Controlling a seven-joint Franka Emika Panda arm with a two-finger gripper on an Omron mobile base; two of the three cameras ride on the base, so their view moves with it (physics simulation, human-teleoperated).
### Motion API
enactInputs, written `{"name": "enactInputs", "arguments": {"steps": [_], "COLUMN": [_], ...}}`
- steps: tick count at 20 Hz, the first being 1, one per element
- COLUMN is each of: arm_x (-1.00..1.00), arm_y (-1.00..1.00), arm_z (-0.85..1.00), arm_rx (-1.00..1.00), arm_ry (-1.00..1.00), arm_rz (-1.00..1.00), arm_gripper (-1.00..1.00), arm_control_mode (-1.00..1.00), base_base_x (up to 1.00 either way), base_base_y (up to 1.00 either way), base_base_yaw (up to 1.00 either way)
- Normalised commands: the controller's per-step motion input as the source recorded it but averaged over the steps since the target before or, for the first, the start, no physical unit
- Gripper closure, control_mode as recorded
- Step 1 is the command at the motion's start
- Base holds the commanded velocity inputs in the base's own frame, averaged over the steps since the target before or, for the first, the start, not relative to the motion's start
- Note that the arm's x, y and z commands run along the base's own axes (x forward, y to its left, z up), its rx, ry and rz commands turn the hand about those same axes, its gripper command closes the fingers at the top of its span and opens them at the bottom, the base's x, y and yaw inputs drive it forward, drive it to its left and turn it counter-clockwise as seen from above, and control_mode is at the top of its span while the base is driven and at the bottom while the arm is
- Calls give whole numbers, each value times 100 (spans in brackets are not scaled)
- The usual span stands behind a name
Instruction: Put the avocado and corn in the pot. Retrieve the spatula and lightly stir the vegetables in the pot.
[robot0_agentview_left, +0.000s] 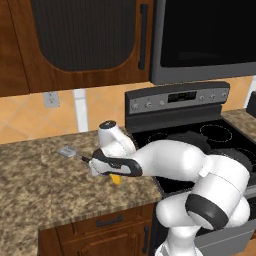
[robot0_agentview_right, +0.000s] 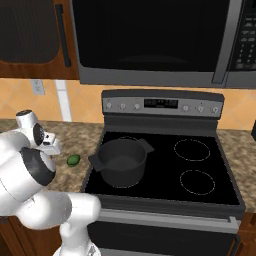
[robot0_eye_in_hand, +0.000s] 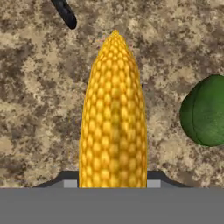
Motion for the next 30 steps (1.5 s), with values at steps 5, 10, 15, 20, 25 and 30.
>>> {"name": "enactInputs", "arguments": {"steps": [5,10,15,20,25,30], "arm_x": [-19,1,0,-1,12,21], "arm_y": [-93,-15,-53,-89,-86,-94], "arm_z": [97,28,98,65,28,-8], "arm_rx": [12,5,0,0,0,-4], "arm_ry": [1,1,0,3,0,0], "arm_rz": [-12,1,-1,-11,-16,-17], "arm_gripper": [100,100,100,100,100,100], "arm_control_mode": [-100,-100,-100,-100,-100,-100], "base_base_x": [0,0,0,0,0,0], "base_base_y": [0,0,0,0,0,0], "base_base_yaw": [0,0,0,0,0,0]}}
